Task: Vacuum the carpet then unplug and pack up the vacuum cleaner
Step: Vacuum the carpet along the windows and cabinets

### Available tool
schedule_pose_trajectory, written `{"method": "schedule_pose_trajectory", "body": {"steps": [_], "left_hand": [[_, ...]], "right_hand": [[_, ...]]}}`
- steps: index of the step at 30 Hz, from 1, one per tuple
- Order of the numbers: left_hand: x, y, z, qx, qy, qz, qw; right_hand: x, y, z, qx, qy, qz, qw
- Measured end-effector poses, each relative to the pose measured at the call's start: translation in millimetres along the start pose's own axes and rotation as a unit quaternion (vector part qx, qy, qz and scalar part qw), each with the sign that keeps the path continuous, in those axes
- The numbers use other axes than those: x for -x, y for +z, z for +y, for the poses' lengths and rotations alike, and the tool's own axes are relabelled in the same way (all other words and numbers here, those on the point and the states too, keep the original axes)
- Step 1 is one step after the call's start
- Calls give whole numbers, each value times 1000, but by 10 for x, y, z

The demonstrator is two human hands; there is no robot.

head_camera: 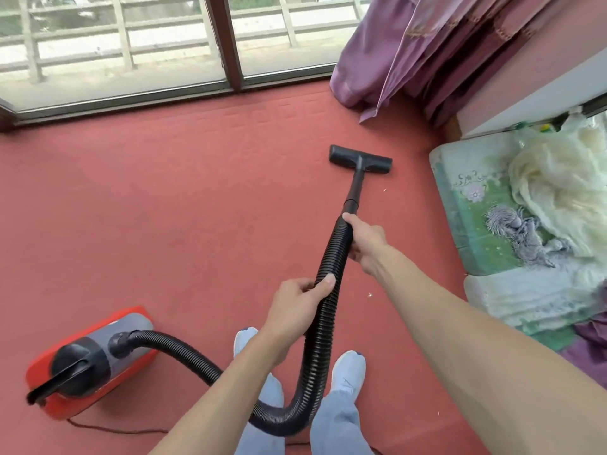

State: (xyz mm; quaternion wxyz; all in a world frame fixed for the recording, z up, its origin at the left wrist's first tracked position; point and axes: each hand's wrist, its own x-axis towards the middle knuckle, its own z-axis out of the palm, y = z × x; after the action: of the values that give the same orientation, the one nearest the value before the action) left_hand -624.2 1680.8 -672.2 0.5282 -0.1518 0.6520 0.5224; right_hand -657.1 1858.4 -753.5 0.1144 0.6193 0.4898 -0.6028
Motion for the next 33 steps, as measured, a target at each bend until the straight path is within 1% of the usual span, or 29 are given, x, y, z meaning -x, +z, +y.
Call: {"method": "schedule_pose_trajectory", "body": {"steps": [3, 5, 7, 10, 11, 13, 15, 16, 19, 22, 26, 28, 29, 31, 33], "left_hand": [[-153, 76, 136, -11, 18, -3, 1000], [-144, 57, 133, -22, 11, -27, 999], [-51, -23, 78, -23, -13, -79, 996], [141, -223, -13, -40, -45, -186, 981], [187, -299, -8, -49, -51, -213, 975], [244, -442, 61, -57, -56, -243, 967], [243, -534, 169, -58, -49, -244, 967], [228, -544, 226, -61, -42, -233, 970], [134, -436, 327, -56, -12, -160, 985], [13, -266, 354, -27, 11, -96, 995], [-79, -259, 381, -20, 23, -76, 997], [-66, -329, 375, -28, 17, -82, 996], [-44, -367, 368, -34, 10, -99, 994], [26, -445, 348, -49, -5, -152, 987], [95, -521, 338, -63, -17, -204, 977]], "right_hand": [[-40, -33, -176, -22, -4, -1, 1000], [19, -96, -136, -32, 6, 3, 999], [131, -187, 1, -32, 31, -3, 999], [367, -345, 220, -58, 74, -45, 995], [432, -399, 264, -71, 84, -59, 992], [514, -455, 300, -89, 94, -86, 988], [506, -426, 255, -98, 84, -98, 987], [479, -377, 208, -100, 74, -95, 988], [334, -179, 30, -106, 44, -69, 991], [175, -10, -129, -119, 26, -48, 991], [63, 63, -217, -137, 13, -46, 989], [79, 16, -154, -135, 17, -46, 990], [110, -23, -101, -132, 22, -46, 990], [178, -127, 11, -130, 41, -53, 989], [236, -235, 82, -127, 64, -78, 987]]}}
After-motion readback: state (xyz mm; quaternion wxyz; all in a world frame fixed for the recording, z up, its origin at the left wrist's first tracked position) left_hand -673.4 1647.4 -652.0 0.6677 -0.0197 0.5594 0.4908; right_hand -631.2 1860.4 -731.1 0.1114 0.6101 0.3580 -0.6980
